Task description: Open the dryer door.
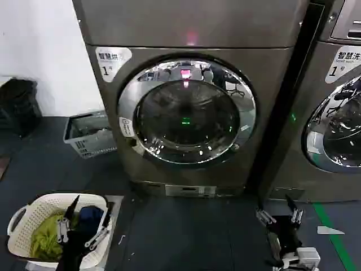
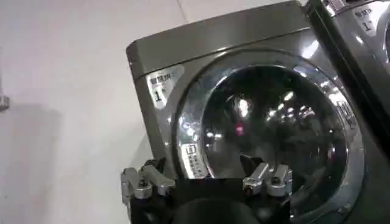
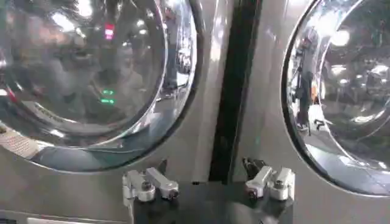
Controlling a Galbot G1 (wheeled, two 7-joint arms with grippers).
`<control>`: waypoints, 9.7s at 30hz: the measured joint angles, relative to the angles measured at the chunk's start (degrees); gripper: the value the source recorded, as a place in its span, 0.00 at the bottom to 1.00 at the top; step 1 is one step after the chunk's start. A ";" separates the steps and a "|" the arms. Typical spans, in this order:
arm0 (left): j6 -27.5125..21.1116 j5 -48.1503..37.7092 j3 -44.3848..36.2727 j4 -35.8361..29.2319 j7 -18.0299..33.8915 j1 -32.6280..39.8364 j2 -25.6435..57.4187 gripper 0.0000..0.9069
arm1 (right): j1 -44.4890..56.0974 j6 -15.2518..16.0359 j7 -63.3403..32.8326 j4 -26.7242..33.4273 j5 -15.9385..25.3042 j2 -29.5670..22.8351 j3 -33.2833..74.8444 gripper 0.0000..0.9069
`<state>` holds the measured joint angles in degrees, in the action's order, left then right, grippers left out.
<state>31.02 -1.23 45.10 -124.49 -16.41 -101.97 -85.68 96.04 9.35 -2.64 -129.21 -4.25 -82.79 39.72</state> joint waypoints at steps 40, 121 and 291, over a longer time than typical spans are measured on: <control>-1.14 1.73 0.47 -5.07 -1.02 -3.44 -2.41 1.00 | -30.04 -7.88 6.84 11.78 -18.05 23.73 -18.34 1.00; -1.23 2.67 0.49 -4.80 -1.61 -3.28 -5.69 1.00 | -69.06 -8.63 13.44 42.03 -24.13 13.46 -51.01 1.00; -17.58 -22.33 -42.90 20.07 -9.44 52.09 19.00 1.00 | 15.05 -33.57 59.28 17.37 -46.40 10.73 48.27 1.00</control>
<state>13.43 -23.55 2.20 -104.42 -25.84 -49.87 -66.68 111.09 -24.22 56.65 -111.83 -50.65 -72.06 87.99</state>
